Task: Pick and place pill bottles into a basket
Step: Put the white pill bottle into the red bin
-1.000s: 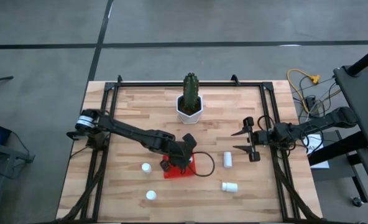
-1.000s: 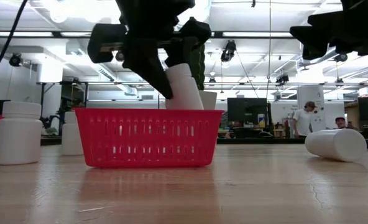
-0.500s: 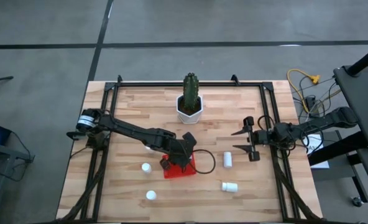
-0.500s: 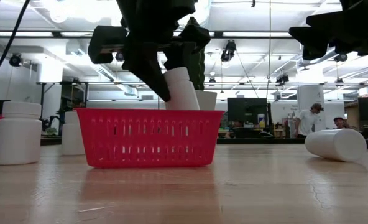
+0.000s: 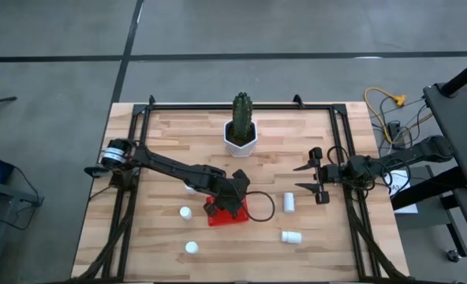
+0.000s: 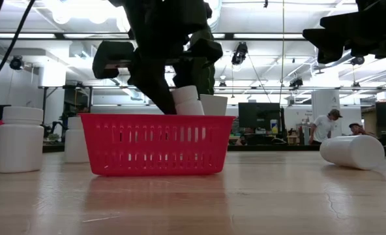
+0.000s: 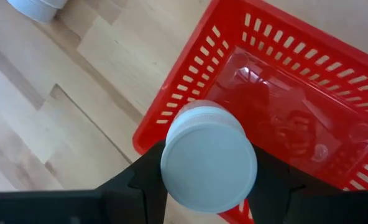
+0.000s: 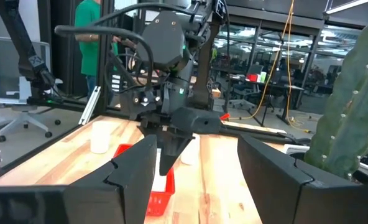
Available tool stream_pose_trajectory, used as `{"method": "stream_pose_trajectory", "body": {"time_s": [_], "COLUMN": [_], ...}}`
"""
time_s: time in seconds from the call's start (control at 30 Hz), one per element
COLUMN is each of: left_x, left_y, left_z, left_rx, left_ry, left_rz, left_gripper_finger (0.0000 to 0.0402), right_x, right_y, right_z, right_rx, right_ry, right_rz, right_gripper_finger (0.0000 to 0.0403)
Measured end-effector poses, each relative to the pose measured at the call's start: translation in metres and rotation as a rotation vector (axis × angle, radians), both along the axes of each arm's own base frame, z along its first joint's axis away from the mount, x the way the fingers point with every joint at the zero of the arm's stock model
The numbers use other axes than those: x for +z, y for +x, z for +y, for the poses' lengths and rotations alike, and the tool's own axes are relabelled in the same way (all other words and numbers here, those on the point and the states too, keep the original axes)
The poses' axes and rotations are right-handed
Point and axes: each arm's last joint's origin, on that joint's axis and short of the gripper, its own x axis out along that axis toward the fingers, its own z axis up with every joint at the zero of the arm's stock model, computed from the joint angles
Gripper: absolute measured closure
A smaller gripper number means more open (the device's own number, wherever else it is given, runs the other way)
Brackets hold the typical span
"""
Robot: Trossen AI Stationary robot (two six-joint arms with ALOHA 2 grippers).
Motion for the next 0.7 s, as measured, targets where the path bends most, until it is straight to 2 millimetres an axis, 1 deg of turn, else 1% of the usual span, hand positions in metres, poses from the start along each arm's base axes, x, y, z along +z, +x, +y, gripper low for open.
{"method": "stream_pose_trajectory", "body": {"time_s": [0.27,0.7], "left_x": [0.003,-0.012], "left_y": [0.004,0.01], "left_z": [-0.001,-0.002], "left_rx": [0.001,0.001], "left_ry": [-0.002,0.002], "left_rz": [-0.027,-0.007], "left_gripper_finger": [0.0252,0.0252], "right_x": [0.0,-0.001], "right_y": [0.0,0.0], "right_z": [0.0,0.0], "right_rx": [0.001,-0.002], "right_ry": [0.006,0.009], "right_rz": [0.002,0.008], "right_gripper_finger": [0.0188,0.0188]}}
